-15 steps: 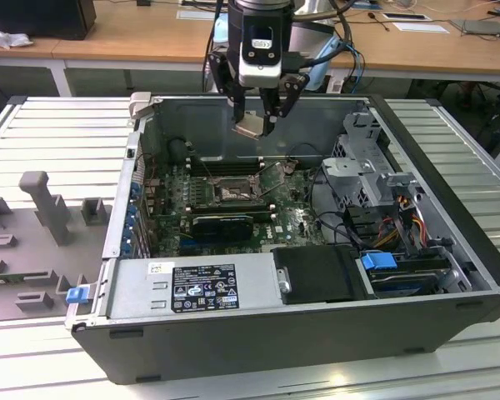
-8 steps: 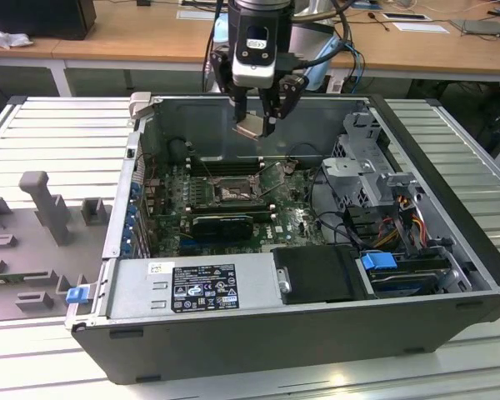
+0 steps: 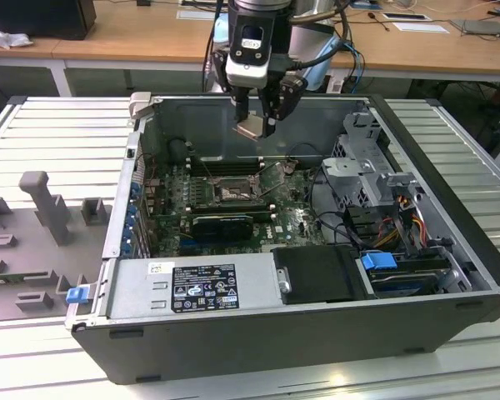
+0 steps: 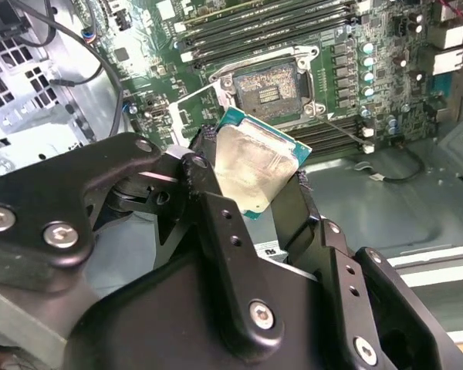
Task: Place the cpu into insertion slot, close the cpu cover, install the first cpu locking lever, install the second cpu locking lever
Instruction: 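Place the cpu into insertion slot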
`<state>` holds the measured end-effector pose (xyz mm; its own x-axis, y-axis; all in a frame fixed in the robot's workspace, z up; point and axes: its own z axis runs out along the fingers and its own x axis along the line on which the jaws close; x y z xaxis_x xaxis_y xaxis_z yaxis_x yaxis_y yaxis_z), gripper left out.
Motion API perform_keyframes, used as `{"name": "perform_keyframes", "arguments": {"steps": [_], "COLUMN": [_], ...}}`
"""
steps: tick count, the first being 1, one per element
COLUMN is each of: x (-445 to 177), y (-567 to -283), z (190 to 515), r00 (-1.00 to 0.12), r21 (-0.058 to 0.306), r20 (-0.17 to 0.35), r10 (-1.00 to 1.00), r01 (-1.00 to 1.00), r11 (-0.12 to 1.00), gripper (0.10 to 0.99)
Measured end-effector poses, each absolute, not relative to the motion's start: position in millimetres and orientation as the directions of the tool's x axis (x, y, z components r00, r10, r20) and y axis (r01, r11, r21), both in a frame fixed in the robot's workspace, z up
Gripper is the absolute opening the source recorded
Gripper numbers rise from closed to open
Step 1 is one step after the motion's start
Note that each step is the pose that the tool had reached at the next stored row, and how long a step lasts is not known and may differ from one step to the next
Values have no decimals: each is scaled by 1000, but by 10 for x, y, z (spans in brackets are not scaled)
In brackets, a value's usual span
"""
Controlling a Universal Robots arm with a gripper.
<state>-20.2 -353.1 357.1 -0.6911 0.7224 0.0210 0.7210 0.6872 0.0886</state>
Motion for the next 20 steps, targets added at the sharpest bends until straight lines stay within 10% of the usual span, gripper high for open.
{"name": "perform_keyframes", "arguments": {"steps": [20], "x": [-201], "y": [-3531], "z": [3502], "r00": [-595], "r21": [89], "r20": [21], "r10": [803], "r01": [801], "r11": [592], "gripper": [529]}}
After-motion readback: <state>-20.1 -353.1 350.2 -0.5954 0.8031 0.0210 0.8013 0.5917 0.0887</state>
